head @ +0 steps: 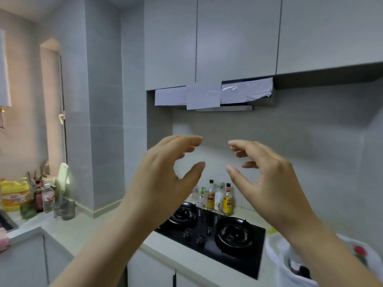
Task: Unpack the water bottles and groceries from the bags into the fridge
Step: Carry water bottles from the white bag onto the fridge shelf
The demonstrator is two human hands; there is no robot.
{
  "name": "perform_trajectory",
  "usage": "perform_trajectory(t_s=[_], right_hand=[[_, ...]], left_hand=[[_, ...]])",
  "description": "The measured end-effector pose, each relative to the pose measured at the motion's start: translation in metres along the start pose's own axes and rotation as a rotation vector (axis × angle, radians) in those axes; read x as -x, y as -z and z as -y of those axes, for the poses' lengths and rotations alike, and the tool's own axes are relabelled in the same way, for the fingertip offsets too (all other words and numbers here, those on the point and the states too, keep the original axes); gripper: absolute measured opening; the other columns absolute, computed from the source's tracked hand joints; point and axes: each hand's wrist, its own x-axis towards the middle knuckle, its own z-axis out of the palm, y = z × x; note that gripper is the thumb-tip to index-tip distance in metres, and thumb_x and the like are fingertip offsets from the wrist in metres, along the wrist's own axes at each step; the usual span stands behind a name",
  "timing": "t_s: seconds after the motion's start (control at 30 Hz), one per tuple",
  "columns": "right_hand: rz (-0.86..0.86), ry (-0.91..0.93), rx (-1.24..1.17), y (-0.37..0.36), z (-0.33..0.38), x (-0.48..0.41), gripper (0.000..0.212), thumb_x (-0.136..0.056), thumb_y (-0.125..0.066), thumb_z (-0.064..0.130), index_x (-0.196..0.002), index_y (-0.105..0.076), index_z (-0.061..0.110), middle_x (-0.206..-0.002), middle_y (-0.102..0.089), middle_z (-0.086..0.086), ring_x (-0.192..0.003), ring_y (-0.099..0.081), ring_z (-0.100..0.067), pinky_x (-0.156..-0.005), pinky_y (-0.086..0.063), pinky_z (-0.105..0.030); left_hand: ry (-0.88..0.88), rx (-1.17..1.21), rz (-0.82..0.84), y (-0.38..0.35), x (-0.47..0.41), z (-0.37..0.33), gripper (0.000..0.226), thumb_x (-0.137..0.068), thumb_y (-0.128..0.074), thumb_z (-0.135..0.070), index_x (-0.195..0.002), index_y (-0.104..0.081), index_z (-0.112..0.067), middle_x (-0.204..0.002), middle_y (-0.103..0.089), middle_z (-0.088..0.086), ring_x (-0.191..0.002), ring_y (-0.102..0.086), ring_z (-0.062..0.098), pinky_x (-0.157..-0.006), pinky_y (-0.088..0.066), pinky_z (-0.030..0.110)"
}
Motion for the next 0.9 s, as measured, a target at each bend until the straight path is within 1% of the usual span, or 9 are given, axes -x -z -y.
perform_trajectory(t_s=[0.03, 0.13, 0.3, 0.43, 0.53, 0.73, 0.83, 0.9], right_hand=[[0.002, -0.021, 0.027, -0.003, -0.006, -0.001, 0.044, -0.084, -0.062, 0.030, -0.127, -0.057, 0.023, -0.114, -0.063, 0.011, -0.096, -0.062, -0.009, -0.080, -0.056, -0.033], [-0.014, -0.069, 0.107, -0.009, -0.021, -0.005, 0.043, -0.084, -0.066, 0.025, -0.126, -0.058, 0.023, -0.113, -0.063, 0.010, -0.095, -0.062, -0.009, -0.080, -0.056, -0.033], [-0.020, -0.161, 0.226, -0.017, -0.043, -0.004, 0.042, -0.084, -0.070, 0.018, -0.124, -0.059, 0.023, -0.114, -0.063, 0.010, -0.096, -0.061, -0.009, -0.081, -0.055, -0.035], [-0.012, -0.250, 0.307, -0.013, -0.062, 0.008, 0.042, -0.085, -0.069, 0.019, -0.125, -0.060, 0.022, -0.114, -0.063, 0.010, -0.098, -0.061, -0.009, -0.082, -0.055, -0.034], [-0.009, -0.319, 0.350, -0.005, -0.082, 0.018, 0.041, -0.084, -0.070, 0.018, -0.124, -0.060, 0.023, -0.115, -0.063, 0.010, -0.098, -0.061, -0.010, -0.083, -0.055, -0.036], [-0.037, -0.388, 0.416, 0.024, -0.131, 0.033, 0.042, -0.085, -0.068, 0.021, -0.125, -0.059, 0.025, -0.114, -0.063, 0.011, -0.099, -0.061, -0.006, -0.084, -0.055, -0.034], [-0.039, -0.423, 0.437, 0.041, -0.160, 0.042, 0.043, -0.086, -0.066, 0.024, -0.127, -0.057, 0.026, -0.115, -0.061, 0.012, -0.100, -0.060, -0.005, -0.086, -0.054, -0.033], [-0.041, -0.440, 0.444, 0.051, -0.181, 0.048, 0.042, -0.086, -0.066, 0.023, -0.127, -0.057, 0.026, -0.116, -0.061, 0.013, -0.099, -0.059, -0.005, -0.087, -0.054, -0.032]], left_hand=[[-0.003, 0.031, 0.010, -0.008, -0.004, 0.007, 0.037, -0.081, -0.070, -0.024, -0.118, -0.064, -0.023, -0.109, -0.065, -0.014, -0.097, -0.062, 0.002, -0.090, -0.048, 0.018], [-0.012, 0.123, 0.044, -0.030, -0.019, 0.029, 0.037, -0.081, -0.067, -0.024, -0.119, -0.064, -0.024, -0.108, -0.063, -0.017, -0.099, -0.058, -0.002, -0.091, -0.045, 0.011], [-0.024, 0.280, 0.099, -0.070, -0.035, 0.058, 0.037, -0.082, -0.069, -0.022, -0.119, -0.063, -0.025, -0.111, -0.063, -0.018, -0.103, -0.059, -0.003, -0.093, -0.047, 0.018], [-0.042, 0.373, 0.170, -0.106, -0.037, 0.067, 0.037, -0.083, -0.069, -0.021, -0.120, -0.062, -0.025, -0.112, -0.062, -0.018, -0.103, -0.057, -0.004, -0.093, -0.045, 0.016], [-0.040, 0.428, 0.221, -0.135, -0.039, 0.064, 0.037, -0.084, -0.069, -0.021, -0.120, -0.062, -0.024, -0.112, -0.062, -0.016, -0.103, -0.056, -0.005, -0.093, -0.043, 0.013], [-0.049, 0.480, 0.291, -0.200, -0.049, 0.045, 0.038, -0.085, -0.067, -0.024, -0.122, -0.060, -0.026, -0.114, -0.061, -0.018, -0.105, -0.052, -0.007, -0.092, -0.040, 0.009], [-0.048, 0.492, 0.317, -0.237, -0.052, 0.030, 0.038, -0.085, -0.067, -0.024, -0.122, -0.060, -0.027, -0.113, -0.062, -0.018, -0.106, -0.051, -0.007, -0.087, -0.039, 0.004], [-0.044, 0.499, 0.328, -0.264, -0.053, 0.021, 0.038, -0.085, -0.067, -0.024, -0.122, -0.060, -0.027, -0.113, -0.062, -0.018, -0.105, -0.053, -0.007, -0.088, -0.041, 0.006]])
